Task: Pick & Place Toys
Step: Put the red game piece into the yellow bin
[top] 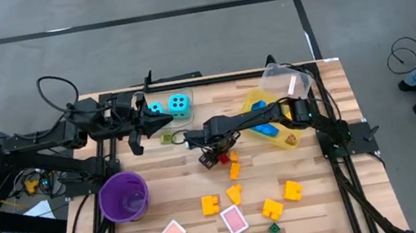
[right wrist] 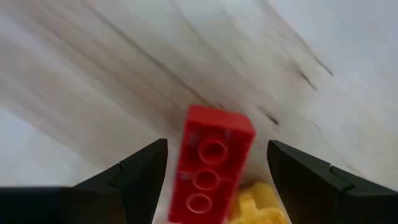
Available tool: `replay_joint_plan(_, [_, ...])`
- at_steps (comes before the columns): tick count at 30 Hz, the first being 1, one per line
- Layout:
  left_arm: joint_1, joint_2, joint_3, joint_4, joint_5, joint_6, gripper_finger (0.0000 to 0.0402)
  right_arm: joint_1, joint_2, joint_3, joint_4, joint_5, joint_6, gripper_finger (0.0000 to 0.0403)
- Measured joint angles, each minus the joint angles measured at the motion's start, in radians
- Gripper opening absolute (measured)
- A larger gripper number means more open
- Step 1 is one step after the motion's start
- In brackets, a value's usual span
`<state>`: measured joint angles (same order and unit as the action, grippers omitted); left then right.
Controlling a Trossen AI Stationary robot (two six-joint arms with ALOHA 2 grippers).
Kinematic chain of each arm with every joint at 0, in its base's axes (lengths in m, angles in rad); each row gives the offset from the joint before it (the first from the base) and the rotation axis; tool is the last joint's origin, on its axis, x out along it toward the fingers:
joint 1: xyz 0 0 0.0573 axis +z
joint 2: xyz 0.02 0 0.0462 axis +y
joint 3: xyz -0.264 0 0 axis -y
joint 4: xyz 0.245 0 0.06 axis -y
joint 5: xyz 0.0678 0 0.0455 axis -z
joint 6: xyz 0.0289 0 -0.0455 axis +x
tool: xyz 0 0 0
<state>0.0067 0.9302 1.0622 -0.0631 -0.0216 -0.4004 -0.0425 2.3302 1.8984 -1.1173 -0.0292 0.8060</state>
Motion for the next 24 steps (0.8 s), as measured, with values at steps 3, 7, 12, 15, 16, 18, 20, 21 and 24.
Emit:
replay_joint_plan(3, [0.000,0.000,0.000,0.000,0.000,0.000,0.0000,0.003,0.000,-0.001,0.030,-0.009,-0.017,0.0268])
replay_joint_plan(7, [0.000,0.000,0.000,0.001,0.000,0.000,0.0000,0.005,0.000,-0.008,0.033,-0.016,-0.025,0.0261])
replay_joint_plan(12, [0.000,0.000,0.000,0.021,0.000,0.000,0.0000,0.003,-0.001,-0.037,0.036,-0.021,-0.028,0.0221])
replay_joint_plan(15, [0.000,0.000,0.000,0.038,0.000,0.000,0.0000,0.007,-0.008,-0.066,0.053,-0.016,-0.031,0.0177])
replay_joint_plan(16, [0.000,0.000,0.000,0.039,0.000,0.000,0.0000,0.007,-0.010,-0.073,0.056,-0.016,-0.031,0.0160])
replay_joint_plan(18, [0.000,0.000,0.000,0.043,0.000,-0.001,0.0000,0.008,-0.011,-0.080,0.058,-0.016,-0.045,0.0132])
replay_joint_plan(20, [0.000,0.000,0.000,0.046,0.000,-0.001,0.0000,0.013,-0.013,-0.080,0.065,-0.015,-0.068,0.0135])
replay_joint_plan(21, [0.000,0.000,0.000,0.046,0.000,-0.001,0.0000,0.016,-0.018,-0.081,0.070,-0.016,-0.080,0.0135])
replay_joint_plan(24, [0.000,0.000,0.000,0.046,0.000,-0.005,0.0000,0.027,-0.036,-0.082,0.123,-0.027,-0.105,0.0135])
